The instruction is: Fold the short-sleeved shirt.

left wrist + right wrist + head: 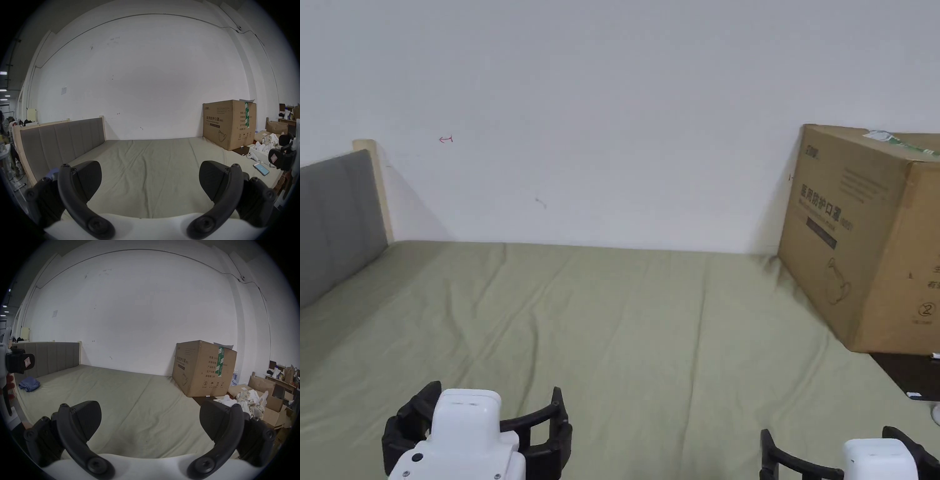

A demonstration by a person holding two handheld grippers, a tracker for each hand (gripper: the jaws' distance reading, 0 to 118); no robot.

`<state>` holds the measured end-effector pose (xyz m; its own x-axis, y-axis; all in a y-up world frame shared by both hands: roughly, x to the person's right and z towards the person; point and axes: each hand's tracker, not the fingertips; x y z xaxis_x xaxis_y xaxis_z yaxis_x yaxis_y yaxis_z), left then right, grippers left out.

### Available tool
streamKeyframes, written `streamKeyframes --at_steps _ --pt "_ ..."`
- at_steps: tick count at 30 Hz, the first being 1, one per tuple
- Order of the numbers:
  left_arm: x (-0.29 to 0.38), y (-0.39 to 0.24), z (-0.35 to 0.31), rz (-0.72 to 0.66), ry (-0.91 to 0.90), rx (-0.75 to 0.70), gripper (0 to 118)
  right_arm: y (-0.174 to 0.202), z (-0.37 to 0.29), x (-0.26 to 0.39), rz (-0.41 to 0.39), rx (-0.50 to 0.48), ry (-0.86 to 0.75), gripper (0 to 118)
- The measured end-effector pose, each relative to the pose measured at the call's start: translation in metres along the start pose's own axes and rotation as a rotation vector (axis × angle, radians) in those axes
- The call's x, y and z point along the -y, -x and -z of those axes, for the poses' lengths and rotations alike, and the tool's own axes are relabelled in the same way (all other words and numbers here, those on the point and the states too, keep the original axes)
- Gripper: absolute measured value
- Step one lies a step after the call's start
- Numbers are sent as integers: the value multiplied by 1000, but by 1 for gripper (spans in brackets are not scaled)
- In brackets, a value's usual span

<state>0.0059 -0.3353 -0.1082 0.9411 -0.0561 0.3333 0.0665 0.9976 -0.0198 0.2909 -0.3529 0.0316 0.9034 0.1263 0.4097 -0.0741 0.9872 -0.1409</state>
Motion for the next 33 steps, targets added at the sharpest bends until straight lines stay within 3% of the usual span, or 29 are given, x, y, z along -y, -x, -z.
streamKeyframes --at_steps 4,8,10,14,23,25,28,33 --pt "-2 3 1 -8 -3 13 118 -3 3 -1 80 -67 22 118" --pt "-6 5 2 -35 11 34 118 1 2 -5 91 -93 33 118" --pt "-7 5 1 -23 -1 38 118 6 -1 -9 90 -40 70 118" --pt "-11 9 -2 -18 -17 45 118 3 -11 -15 125 -93 31 118" --pt "-19 18 -3 -43 -23 36 118 10 -26 -31 121 -134 -35 118" --pt "-18 18 -3 -45 -19 41 118 17 -26 -26 59 -86 -77 118" --pt "-17 17 -4 -32 -10 40 118 23 -30 -18 69 -16 -142 118" --pt "-16 14 -7 -6 -24 46 118 20 -22 -20 120 -79 -71 118"
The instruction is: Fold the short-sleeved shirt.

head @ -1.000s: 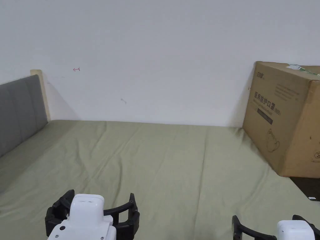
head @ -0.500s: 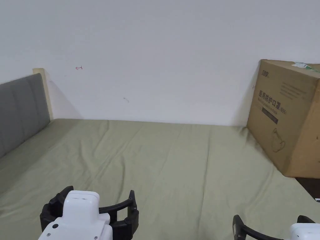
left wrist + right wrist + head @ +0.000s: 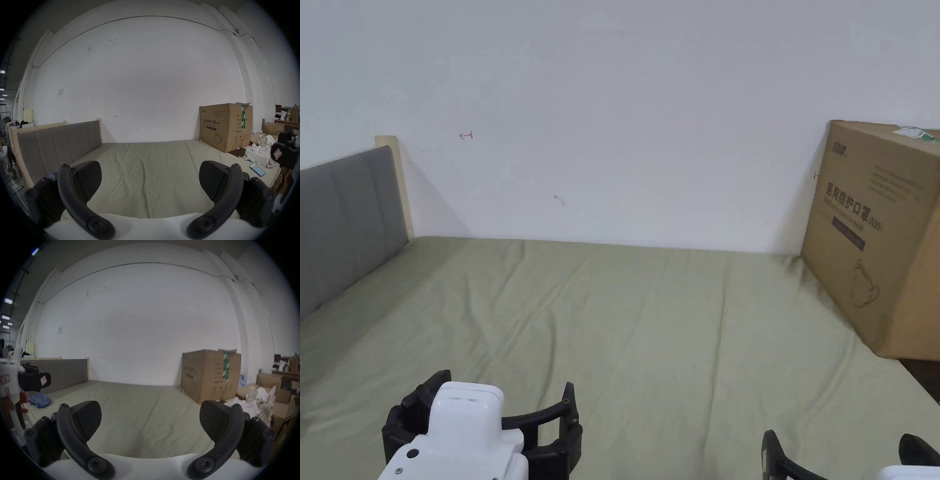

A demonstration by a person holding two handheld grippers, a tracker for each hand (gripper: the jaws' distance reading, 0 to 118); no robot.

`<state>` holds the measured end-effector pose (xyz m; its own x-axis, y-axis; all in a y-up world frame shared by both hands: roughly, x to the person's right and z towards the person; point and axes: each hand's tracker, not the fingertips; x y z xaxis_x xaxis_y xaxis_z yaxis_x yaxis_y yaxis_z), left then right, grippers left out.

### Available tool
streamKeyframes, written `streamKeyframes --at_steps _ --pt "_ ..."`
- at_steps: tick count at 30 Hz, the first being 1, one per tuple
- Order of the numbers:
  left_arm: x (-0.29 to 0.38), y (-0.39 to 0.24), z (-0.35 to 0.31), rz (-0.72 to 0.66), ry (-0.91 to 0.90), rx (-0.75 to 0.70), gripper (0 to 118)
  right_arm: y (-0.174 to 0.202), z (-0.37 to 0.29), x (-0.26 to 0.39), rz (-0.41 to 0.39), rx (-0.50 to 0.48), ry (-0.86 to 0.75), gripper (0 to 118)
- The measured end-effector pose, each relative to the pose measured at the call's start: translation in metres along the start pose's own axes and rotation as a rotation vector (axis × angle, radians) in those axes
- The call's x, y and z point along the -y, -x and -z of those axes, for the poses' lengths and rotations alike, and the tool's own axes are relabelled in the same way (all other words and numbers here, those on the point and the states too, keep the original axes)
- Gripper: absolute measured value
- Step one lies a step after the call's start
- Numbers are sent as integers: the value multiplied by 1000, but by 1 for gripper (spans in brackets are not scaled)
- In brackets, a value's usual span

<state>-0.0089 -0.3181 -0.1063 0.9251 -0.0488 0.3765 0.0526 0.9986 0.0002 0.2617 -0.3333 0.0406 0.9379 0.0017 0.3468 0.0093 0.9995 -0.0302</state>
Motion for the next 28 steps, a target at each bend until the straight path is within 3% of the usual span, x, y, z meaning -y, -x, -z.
streamKeyframes --at_steps 3,7,28 --pt "0 0 1 -5 -2 1 118 -6 2 -5 92 -64 53 118" --pt "-1 -1 2 -11 -3 4 118 0 3 -1 32 -23 22 118" --pt "14 -6 26 -25 25 3 118 1 37 6 13 -36 78 118"
